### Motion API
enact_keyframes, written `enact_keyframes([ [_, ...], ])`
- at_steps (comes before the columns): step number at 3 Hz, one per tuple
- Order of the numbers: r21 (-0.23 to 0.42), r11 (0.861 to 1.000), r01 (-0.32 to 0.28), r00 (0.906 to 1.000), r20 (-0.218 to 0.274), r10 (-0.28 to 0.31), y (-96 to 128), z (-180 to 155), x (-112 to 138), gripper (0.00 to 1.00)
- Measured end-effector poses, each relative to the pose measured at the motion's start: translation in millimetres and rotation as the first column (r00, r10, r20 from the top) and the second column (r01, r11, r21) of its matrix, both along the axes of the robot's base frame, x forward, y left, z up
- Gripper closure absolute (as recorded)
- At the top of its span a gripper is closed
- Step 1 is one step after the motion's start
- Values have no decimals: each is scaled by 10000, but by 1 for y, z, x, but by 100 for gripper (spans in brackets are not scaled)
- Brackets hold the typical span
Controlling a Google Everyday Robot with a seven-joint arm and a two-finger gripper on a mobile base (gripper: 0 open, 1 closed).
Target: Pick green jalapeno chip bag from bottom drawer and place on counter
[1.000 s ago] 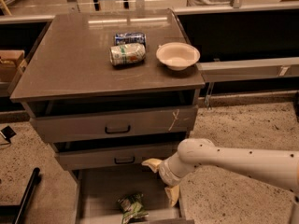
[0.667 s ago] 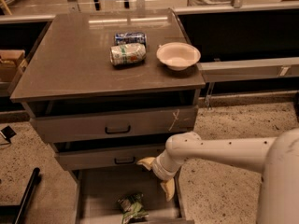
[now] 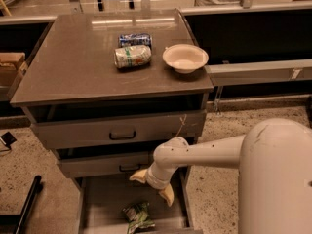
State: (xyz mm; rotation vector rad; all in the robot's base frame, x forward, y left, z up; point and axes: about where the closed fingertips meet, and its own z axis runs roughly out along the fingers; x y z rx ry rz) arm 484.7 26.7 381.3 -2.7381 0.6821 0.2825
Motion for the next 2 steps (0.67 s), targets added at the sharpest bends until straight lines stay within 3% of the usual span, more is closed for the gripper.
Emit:
enact_keyframes([
  [1,235,9977,-636,9975,-306,643,13,-19,0,0],
  [2,707,9821,-1744,9844,-92,1755,24,-75,7,0],
])
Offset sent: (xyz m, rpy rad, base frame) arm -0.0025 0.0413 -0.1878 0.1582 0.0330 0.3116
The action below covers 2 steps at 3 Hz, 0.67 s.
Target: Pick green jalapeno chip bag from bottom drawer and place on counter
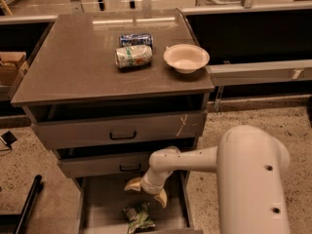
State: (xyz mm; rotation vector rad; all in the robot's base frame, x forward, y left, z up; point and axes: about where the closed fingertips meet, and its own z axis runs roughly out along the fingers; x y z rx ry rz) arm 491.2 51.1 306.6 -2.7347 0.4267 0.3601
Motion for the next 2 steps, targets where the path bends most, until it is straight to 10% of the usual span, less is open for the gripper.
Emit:
enact_keyframes([
  [2,763,9825,-1697,9855,198,1687,14,-105,-19,3],
])
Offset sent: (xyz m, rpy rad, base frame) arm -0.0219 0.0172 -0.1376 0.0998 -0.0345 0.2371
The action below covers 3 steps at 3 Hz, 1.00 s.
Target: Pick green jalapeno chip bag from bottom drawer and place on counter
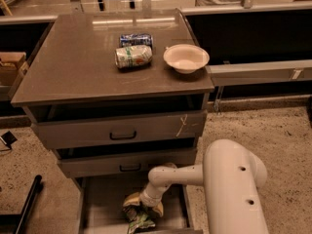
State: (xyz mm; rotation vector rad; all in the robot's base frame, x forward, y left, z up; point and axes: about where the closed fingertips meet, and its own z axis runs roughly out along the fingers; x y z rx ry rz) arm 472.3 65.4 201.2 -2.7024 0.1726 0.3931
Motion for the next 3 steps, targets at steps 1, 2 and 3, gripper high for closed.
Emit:
enact_keyframes([
  [1,137,9989,-442,9990,-8,442,1,-20,-7,26],
  [2,681,9937,-894,9958,-112,904,7,-32,-13,57],
  [3,2733,9615,291,9949,-1012,-13,13,-22,-14,80],
])
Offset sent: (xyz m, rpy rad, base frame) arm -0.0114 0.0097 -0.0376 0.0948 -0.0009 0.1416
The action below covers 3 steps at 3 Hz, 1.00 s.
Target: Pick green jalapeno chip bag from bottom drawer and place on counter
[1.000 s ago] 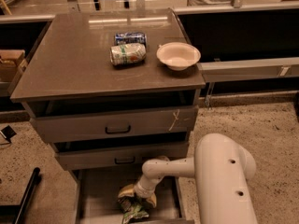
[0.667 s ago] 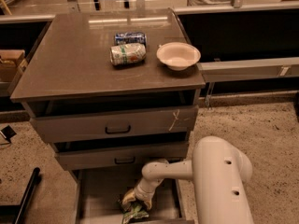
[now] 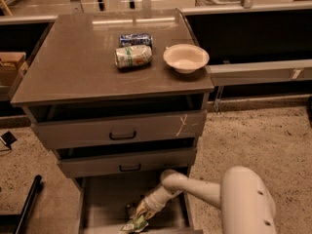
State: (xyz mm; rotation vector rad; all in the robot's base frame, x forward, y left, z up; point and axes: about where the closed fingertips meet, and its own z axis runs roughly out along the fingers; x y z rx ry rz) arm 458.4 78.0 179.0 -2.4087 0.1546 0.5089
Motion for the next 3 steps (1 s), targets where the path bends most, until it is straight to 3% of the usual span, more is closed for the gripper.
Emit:
enact_keyframes([
  [1,2681,9609,694,9973,-437,-598,0,53,18,100],
  [2,4346,8992,509,9962,422,-768,-19,110,40,100],
  [3,4007,9144,577,9515,2552,-1719,-76,201,76,100],
])
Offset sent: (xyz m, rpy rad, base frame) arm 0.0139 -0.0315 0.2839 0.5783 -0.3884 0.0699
